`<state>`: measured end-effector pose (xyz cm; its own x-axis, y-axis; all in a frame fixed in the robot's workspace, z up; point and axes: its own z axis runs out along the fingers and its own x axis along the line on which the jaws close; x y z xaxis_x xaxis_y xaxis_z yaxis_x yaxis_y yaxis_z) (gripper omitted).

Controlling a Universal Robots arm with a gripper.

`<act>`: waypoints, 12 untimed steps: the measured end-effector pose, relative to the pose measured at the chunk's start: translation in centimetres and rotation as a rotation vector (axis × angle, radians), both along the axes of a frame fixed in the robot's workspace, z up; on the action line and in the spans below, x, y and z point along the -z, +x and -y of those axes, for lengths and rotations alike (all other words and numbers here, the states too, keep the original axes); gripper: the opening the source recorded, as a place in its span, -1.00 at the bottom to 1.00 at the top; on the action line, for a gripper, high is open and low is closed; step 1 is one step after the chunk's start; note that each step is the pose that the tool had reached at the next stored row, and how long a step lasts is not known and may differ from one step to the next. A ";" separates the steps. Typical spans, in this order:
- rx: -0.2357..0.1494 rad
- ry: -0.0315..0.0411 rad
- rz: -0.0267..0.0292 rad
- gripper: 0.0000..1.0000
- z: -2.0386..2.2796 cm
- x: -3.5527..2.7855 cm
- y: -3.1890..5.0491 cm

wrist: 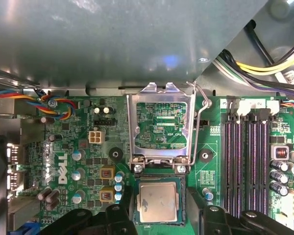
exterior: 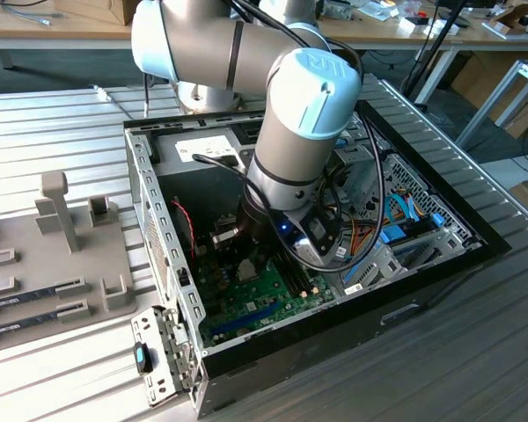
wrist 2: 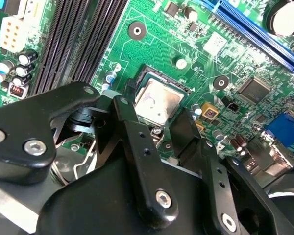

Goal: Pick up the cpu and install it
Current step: 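Place the cpu into insertion slot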

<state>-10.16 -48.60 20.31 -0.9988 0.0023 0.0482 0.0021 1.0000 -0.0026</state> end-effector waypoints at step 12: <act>-0.048 0.0002 0.0000 -0.07 -0.05 -0.02 0.12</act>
